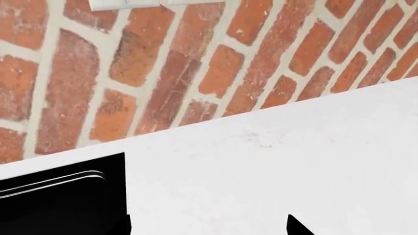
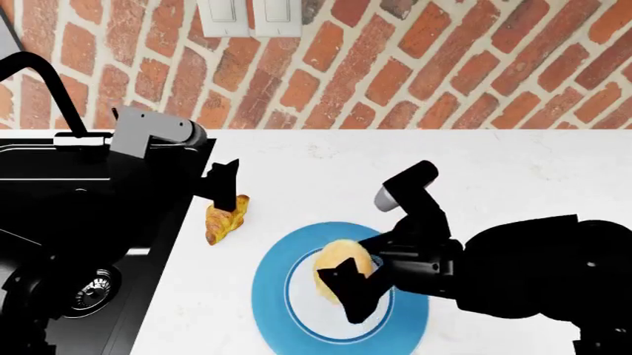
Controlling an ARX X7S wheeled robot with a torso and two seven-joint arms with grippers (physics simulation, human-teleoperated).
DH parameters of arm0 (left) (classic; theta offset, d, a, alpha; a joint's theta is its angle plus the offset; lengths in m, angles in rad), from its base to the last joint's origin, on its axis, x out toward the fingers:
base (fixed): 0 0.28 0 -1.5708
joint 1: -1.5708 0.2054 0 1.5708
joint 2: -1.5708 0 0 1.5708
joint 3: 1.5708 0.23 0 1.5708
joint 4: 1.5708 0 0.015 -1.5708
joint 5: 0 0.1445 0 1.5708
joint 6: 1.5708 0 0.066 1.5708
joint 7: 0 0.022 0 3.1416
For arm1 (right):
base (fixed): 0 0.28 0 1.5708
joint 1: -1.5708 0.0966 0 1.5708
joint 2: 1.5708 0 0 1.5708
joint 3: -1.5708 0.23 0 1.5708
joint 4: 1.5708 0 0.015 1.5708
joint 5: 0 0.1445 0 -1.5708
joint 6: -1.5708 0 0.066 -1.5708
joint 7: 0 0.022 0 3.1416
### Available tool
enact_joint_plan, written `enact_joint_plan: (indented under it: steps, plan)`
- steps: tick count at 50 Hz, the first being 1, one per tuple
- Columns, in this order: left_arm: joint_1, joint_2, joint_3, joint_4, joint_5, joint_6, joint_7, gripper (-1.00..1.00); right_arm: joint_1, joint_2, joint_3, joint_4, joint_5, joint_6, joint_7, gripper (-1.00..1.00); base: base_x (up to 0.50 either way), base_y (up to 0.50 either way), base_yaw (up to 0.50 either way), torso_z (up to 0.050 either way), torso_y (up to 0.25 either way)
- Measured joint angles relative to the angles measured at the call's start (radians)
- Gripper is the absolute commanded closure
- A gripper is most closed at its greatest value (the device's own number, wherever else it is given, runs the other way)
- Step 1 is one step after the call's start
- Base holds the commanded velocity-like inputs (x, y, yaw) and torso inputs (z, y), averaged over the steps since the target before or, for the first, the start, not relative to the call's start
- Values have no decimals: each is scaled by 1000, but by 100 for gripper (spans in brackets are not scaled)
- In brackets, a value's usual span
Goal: Place the pastries on the plates.
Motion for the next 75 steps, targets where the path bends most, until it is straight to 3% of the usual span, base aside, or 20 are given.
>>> enact_joint_plan:
  steps: [22, 39, 75]
  plan:
    - [1, 0, 11, 9, -6, -2, -4, -100, 47, 44, 18, -3, -85, -109, -31, -100, 0, 0, 0, 0, 0]
    - [27, -8, -23, 105, -101, -164, -85, -100, 87, 80, 112, 5, -151, -218, 50, -100, 0, 0, 0, 0, 0]
    - [-19, 57, 25, -104, -90, -219, -124, -100, 74, 94, 145, 5, -156, -270, 89, -100, 0, 0, 0, 0, 0]
